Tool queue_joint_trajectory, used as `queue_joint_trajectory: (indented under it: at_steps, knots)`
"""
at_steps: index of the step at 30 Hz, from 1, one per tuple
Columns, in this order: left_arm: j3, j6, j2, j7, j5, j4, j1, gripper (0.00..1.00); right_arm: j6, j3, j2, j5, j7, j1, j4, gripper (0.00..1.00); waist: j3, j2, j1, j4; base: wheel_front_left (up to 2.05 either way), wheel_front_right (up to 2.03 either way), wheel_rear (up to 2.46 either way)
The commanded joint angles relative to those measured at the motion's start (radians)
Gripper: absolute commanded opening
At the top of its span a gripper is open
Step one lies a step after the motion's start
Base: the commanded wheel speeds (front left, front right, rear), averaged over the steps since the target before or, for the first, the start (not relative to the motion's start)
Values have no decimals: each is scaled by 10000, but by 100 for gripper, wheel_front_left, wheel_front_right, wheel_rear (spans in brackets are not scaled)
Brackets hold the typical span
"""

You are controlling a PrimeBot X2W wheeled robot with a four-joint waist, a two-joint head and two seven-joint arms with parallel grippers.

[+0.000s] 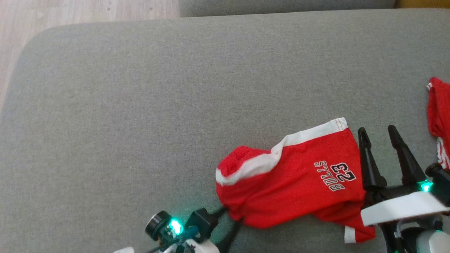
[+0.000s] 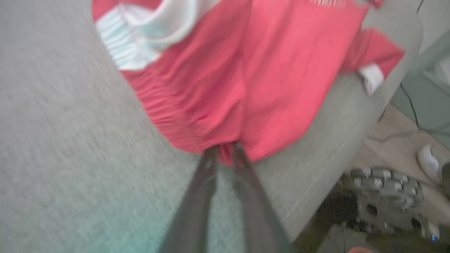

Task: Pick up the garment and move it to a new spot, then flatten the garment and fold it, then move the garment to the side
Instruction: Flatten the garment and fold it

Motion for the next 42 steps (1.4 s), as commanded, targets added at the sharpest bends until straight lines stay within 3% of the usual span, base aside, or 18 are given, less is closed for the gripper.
queue_joint_trajectory:
  at_steps: [1,6,11,16,19,27,37,42]
  knots:
    - [460,56,-128,-465,-58,-339,-195,100,-7,160,-84,2,56,-164,-386,100,-47,0,0,22,0,0,0]
    - [1291,468,-353,-2240,-287,-1001,-83,100,-7,149,-163,-109,158,-119,-557,100,-263,0,0,78,0,0,0]
    - [2285,1084,-205,-3233,-516,-1746,59,100,-7,165,-167,-213,279,-57,-804,100,-381,0,0,107,0,0,0]
    - [3926,2031,367,-3947,-831,-2122,270,100,-7,198,-203,-287,411,19,-1022,100,-490,0,0,118,0,0,0]
    - [4834,2375,848,-4152,-993,-2123,483,100,-7,203,-211,-319,489,95,-1124,100,-538,0,0,129,0,0,0]
    - [5956,2571,1774,-4242,-1244,-2176,1317,100,-7,239,-283,-387,709,279,-1300,100,-606,0,0,139,0,0,0]
    - [5798,2722,1791,-3917,-1227,-2436,1324,100,-7,184,-302,-367,772,202,-1334,100,-493,0,0,171,0,0,0]
    - [5319,2402,1815,-3461,-1117,-2555,963,100,-7,164,-280,-351,792,183,-1328,100,-420,0,0,179,0,0,0]
